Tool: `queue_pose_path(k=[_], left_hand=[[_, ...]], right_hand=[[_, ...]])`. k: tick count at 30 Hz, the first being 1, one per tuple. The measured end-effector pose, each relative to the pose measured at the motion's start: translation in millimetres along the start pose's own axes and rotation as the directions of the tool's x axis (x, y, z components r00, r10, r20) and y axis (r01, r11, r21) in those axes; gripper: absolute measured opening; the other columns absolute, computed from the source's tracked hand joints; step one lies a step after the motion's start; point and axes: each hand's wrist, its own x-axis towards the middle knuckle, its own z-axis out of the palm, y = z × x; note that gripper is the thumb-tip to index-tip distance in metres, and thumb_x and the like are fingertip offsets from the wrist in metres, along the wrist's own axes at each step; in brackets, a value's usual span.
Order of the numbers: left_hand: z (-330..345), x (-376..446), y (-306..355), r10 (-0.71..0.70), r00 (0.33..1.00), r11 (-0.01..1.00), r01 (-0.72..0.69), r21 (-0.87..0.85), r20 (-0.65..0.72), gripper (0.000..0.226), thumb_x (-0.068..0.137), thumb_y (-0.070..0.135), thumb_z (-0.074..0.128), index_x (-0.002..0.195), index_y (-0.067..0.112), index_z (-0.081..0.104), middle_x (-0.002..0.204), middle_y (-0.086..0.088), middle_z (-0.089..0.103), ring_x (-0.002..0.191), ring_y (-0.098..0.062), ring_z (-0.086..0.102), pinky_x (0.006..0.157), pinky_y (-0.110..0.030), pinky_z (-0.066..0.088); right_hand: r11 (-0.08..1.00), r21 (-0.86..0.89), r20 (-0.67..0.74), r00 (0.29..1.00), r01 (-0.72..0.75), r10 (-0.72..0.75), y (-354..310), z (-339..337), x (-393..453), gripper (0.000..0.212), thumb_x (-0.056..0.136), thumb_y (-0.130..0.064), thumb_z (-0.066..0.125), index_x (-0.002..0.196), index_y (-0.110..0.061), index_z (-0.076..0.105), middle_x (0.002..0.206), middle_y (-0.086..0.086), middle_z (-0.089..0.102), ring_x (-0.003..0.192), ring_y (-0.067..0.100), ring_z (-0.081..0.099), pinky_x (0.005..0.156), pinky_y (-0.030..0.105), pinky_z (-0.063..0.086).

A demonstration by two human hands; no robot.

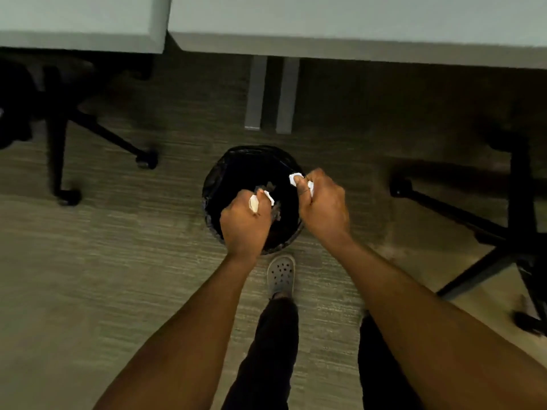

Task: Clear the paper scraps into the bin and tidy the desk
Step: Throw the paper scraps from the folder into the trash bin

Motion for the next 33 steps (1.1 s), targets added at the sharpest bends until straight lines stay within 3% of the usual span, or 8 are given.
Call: queue_pose_path(k=[4, 7, 9, 12, 15, 19, 28, 33], left_hand=[[16.9, 10.9, -46.8, -0.003, 0.996, 0.977, -0.016, 0.213, 0.087, 0.036, 0.093, 0.037, 0.051, 0.079, 0.005, 0.059, 0.071, -0.014, 0.065, 0.062, -0.035, 0.062, 0.050, -0.033, 0.039], [30.1, 24.8, -77.4, -0.103, 0.981, 0.962, 0.056, 0.269, 0.162, 0.038, 0.098, 0.040, 0.043, 0.099, 0.004, 0.058, 0.094, -0.019, 0.066, 0.083, -0.040, 0.063, 0.061, -0.038, 0.042], [39.9, 30.9, -93.3, -0.204, 0.931, 0.954, 0.120, 0.275, 0.302, 0.048, 0.101, 0.045, 0.032, 0.128, 0.009, 0.047, 0.126, -0.020, 0.056, 0.112, -0.039, 0.055, 0.084, -0.046, 0.046], [47.6, 28.3, -119.6, -0.237, 0.824, 0.899, -0.016, 0.438, 0.515, 0.063, 0.101, 0.050, 0.015, 0.154, 0.018, 0.010, 0.162, -0.010, 0.012, 0.148, -0.030, 0.011, 0.118, -0.052, 0.013], [42.6, 16.1, -135.0, -0.180, 0.787, 0.851, -0.176, 0.494, 0.590, 0.062, 0.101, 0.049, 0.007, 0.155, 0.020, -0.005, 0.163, -0.002, -0.009, 0.149, -0.022, -0.011, 0.120, -0.046, -0.004], [32.0, 3.8, -135.4, -0.150, 0.802, 0.849, -0.195, 0.490, 0.578, 0.059, 0.102, 0.045, 0.007, 0.154, 0.021, -0.006, 0.163, 0.000, -0.011, 0.149, -0.019, -0.012, 0.121, -0.043, -0.006], [15.2, -1.8, -105.6, -0.094, 0.825, 0.866, -0.209, 0.455, 0.557, 0.059, 0.102, 0.044, 0.009, 0.155, 0.019, 0.003, 0.164, 0.000, -0.006, 0.150, -0.019, -0.009, 0.121, -0.042, -0.004], [13.5, -8.9, -57.2, 0.001, 0.828, 0.853, -0.293, 0.432, 0.561, 0.061, 0.101, 0.045, 0.008, 0.155, 0.018, 0.013, 0.164, -0.003, 0.002, 0.150, -0.020, -0.004, 0.121, -0.043, -0.001]], right_hand=[[0.985, -0.148, 0.178, 0.982, 0.086, -0.059, 5.8, 73.7, 14.4, 0.036, 0.101, -0.037, 0.044, 0.095, -0.003, 0.057, 0.092, 0.017, 0.065, 0.081, 0.035, 0.063, 0.062, 0.033, 0.037], [0.962, -0.270, 0.311, 0.949, 0.045, 0.042, 17.1, 121.2, 25.9, 0.037, 0.101, -0.040, 0.040, 0.105, -0.008, 0.057, 0.105, 0.018, 0.064, 0.094, 0.037, 0.063, 0.066, 0.033, 0.038], [0.961, -0.276, 0.411, 0.900, -0.026, 0.142, 27.2, 140.4, 31.4, 0.041, 0.101, -0.044, 0.037, 0.123, -0.013, 0.051, 0.122, 0.021, 0.055, 0.109, 0.040, 0.057, 0.076, 0.037, 0.043], [0.909, -0.409, 0.555, 0.811, 0.075, 0.183, 47.7, 155.7, 28.4, 0.051, 0.100, -0.046, 0.031, 0.147, -0.029, 0.024, 0.153, 0.016, 0.024, 0.137, 0.040, 0.028, 0.108, 0.051, 0.032], [0.793, -0.560, 0.582, 0.795, 0.240, 0.170, 59.0, 156.0, 19.3, 0.055, 0.099, -0.052, 0.025, 0.150, -0.035, 0.013, 0.162, 0.006, 0.005, 0.147, 0.034, 0.003, 0.116, 0.055, 0.016], [0.737, -0.588, 0.573, 0.814, 0.332, 0.091, 61.3, 148.4, 9.8, 0.060, 0.099, -0.055, 0.017, 0.153, -0.031, 0.010, 0.163, 0.007, 0.005, 0.149, 0.031, 0.000, 0.119, 0.050, 0.009], [0.817, -0.520, 0.443, 0.896, 0.251, 0.007, 49.8, 102.2, 2.0, 0.058, 0.101, -0.054, 0.021, 0.148, -0.021, 0.031, 0.158, 0.010, 0.025, 0.147, 0.029, 0.013, 0.118, 0.048, 0.014], [0.862, -0.479, 0.354, 0.935, 0.168, 0.014, 39.5, 52.6, -9.2, 0.074, 0.094, -0.060, 0.006, 0.145, -0.017, 0.038, 0.154, 0.011, 0.034, 0.143, 0.030, 0.023, 0.118, 0.048, 0.017]])
